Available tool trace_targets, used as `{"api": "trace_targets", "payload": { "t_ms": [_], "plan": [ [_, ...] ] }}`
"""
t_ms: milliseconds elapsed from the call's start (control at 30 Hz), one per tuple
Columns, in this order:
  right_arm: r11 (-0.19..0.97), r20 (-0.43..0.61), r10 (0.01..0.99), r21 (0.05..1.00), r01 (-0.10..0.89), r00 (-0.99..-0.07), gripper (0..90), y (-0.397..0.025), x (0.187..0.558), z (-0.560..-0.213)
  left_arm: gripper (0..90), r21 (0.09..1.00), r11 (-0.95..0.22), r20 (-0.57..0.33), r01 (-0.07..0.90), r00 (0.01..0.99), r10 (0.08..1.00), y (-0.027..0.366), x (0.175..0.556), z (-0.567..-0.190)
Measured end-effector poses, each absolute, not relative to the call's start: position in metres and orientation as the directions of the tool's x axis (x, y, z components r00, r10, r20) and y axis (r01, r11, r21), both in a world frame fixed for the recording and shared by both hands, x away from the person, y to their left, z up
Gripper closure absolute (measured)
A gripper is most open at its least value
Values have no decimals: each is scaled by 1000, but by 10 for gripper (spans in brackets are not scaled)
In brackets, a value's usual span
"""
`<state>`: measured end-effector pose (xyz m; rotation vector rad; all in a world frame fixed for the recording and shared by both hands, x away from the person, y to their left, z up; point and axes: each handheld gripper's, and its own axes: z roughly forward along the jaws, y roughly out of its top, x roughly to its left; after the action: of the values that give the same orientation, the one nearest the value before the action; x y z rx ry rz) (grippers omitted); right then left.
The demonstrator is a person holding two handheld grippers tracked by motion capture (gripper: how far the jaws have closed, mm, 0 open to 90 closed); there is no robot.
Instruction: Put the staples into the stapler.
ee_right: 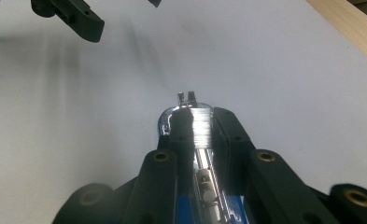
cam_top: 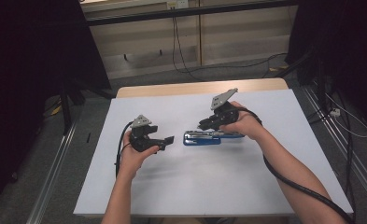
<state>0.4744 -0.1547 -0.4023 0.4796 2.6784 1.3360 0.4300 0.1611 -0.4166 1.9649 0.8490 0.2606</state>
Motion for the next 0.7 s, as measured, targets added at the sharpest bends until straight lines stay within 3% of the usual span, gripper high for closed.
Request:
{"api": "trace_targets", "payload": {
  "t_ms": [700],
  "plan": [
    [584, 46, 291, 782, 216, -956, 799, -143, 485, -408, 104, 826, -322, -152, 463, 733, 663, 161, 430, -417]
  ]
}}
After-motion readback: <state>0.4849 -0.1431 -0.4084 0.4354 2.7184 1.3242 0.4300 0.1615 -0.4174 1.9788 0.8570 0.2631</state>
